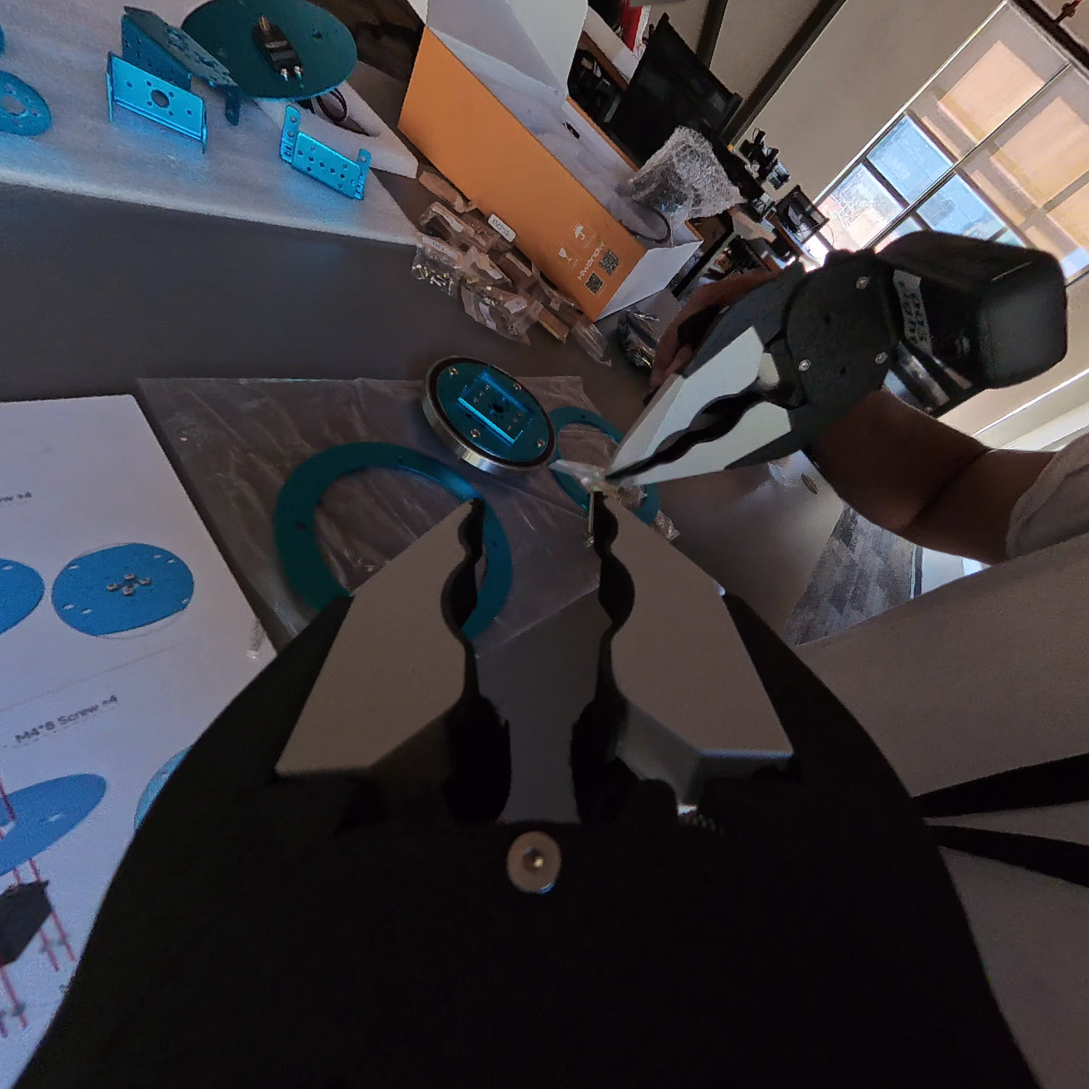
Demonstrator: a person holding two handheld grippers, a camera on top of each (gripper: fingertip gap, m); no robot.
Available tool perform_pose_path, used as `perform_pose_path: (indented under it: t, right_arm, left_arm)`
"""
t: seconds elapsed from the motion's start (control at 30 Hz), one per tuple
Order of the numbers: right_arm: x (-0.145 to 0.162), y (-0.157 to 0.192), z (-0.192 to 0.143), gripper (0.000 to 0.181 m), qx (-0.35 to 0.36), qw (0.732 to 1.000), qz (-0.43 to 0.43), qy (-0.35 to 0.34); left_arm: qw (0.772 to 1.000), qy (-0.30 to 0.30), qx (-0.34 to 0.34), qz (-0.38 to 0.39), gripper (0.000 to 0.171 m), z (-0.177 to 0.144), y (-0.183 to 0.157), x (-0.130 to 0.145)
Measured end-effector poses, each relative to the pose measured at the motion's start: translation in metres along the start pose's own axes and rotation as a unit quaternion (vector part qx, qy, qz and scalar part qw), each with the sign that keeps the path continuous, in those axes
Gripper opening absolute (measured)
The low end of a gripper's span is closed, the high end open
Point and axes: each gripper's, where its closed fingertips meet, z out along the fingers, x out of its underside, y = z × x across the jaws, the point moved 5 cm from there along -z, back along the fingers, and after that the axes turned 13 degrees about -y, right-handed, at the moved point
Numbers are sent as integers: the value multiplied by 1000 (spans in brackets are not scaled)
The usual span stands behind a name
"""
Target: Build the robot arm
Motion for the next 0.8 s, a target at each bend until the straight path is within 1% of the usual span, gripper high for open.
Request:
perform_pose_path:
  t: [0.03,0.1,0.17,0.2,0.27,0.3,0.37,0.4,0.47,0.53,0.57,0.63,0.7,0.77,0.8]
  right_arm:
    - [1,4,9,0,-2,1000,-7,0]
    - [7,11,29,0,-8,999,-32,23]
    - [15,18,42,1,-20,999,-17,24]
    - [20,21,44,8,-31,999,16,19]
    - [20,22,35,23,-51,993,104,-5]
    - [22,21,28,25,-55,987,152,-13]
    - [34,14,18,33,-28,967,252,-8]
    - [41,11,16,35,-4,953,303,-11]
    - [46,13,16,35,11,923,384,-34]
    - [45,11,17,26,51,891,444,-74]
    - [43,13,19,28,53,878,467,-87]
    - [46,16,23,31,64,865,492,-76]
    - [44,16,24,29,78,866,488,-75]
    - [41,19,26,28,77,869,484,-71]
    - [40,20,26,28,75,868,485,-74]
  left_arm:
    - [1000,3,-4,-1,36,-1,0,4]
    - [1000,15,-23,5,37,-2,3,14]
    - [999,29,-36,17,37,-5,3,23]
    - [998,34,-40,25,37,-7,2,26]
    - [997,41,-49,44,37,-13,0,31]
    - [996,44,-53,53,37,-15,-1,34]
    - [995,48,-63,67,37,-17,-1,38]
    - [994,53,-67,71,37,-16,0,40]
    - [992,65,-72,84,36,-11,2,42]
    - [989,72,-83,100,36,-4,5,41]
    - [988,78,-84,106,36,0,6,40]
    - [987,92,-73,114,35,11,7,42]
    - [985,117,-48,118,27,26,2,48]
    - [980,145,-19,133,16,43,-7,58]
    - [977,156,-14,144,16,52,-10,63]
